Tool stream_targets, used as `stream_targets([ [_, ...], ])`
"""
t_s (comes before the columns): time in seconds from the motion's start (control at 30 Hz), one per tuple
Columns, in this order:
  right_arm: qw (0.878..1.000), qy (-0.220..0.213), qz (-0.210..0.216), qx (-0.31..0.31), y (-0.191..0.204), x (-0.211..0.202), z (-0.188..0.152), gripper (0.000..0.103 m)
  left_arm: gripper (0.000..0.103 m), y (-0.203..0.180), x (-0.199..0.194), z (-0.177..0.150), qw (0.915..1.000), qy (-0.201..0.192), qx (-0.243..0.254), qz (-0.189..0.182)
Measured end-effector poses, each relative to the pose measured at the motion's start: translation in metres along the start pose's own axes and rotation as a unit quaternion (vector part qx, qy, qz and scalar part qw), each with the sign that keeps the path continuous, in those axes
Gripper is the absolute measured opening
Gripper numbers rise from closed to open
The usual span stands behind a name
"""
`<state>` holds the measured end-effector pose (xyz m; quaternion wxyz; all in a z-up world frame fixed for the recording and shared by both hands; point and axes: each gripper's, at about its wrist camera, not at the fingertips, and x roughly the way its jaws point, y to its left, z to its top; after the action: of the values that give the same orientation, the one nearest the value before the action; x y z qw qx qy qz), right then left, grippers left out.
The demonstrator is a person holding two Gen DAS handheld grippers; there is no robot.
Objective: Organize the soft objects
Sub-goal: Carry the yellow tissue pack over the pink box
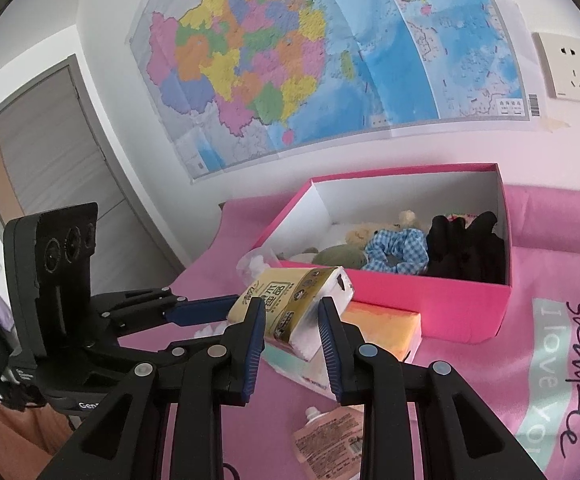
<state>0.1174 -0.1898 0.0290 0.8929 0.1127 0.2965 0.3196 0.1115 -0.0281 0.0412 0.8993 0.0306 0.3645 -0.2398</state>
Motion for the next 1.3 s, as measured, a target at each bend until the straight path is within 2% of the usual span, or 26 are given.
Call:
stream_targets([
  [0.53,1.000,-0.013,-0.002,0.008,-0.011,0.008,0.025,0.028,0.045,0.008,0.010,0.026,0.9997,-0.014,0.006,0.016],
  [1.3,1.000,-0.010,-0.008,0.008,-0.020,0.023,0.042,0.028,0.045,0.018,0.018,0.044,0.9994,-0.024,0.001,0.025],
])
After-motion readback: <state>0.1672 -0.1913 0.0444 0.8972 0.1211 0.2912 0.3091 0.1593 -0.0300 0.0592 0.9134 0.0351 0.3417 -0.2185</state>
